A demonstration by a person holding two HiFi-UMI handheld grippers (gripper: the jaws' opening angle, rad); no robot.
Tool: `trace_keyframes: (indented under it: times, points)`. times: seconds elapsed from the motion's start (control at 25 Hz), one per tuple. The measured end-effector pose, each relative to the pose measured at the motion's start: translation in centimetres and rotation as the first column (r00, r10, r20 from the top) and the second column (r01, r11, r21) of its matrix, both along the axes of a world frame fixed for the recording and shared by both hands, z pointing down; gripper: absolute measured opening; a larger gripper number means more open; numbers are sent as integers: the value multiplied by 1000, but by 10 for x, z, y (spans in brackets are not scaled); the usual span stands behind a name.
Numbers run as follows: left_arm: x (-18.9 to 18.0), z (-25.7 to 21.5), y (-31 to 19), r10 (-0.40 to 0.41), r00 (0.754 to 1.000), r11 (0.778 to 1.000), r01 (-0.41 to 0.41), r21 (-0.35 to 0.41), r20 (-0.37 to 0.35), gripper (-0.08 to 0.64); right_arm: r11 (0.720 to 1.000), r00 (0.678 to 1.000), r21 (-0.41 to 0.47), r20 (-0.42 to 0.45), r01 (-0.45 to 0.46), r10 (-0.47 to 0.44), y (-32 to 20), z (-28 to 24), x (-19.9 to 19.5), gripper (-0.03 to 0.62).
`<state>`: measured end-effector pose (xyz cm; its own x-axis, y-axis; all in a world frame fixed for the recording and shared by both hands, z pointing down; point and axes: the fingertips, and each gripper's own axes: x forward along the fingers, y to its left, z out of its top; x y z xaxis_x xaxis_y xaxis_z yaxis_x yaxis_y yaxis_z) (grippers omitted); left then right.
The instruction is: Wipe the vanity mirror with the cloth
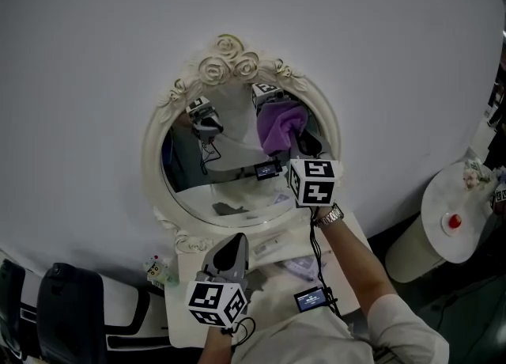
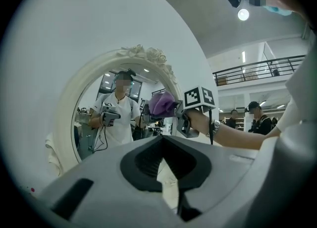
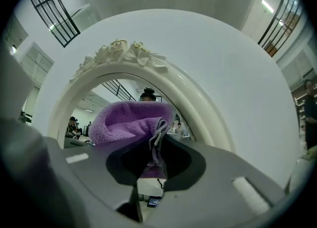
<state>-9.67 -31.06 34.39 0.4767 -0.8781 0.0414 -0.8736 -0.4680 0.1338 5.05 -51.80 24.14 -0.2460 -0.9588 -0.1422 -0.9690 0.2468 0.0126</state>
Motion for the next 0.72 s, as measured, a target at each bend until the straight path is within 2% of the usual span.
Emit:
trace_keyframes:
  times: [0.36, 0.48, 0.6, 0.72]
  points:
    - [6, 6, 2, -5, 1000, 1000, 5, -16, -13, 0, 997, 997, -11, 10, -73, 73, -6, 7, 34, 69]
    - [-3, 9, 7, -35, 999, 999, 35, -20, -11, 0, 995, 993, -23, 56, -99, 100, -6, 10, 39, 67]
    - [-20, 13, 14, -85, 996, 996, 84, -33, -10, 0, 996, 989, -7, 123, -86, 86, 5, 8, 24, 60]
    - [-39, 17, 24, -135, 991, 990, 134, -51, -18, 0, 1000, 990, 23, 139, -12, 9, 21, 8, -16, 60]
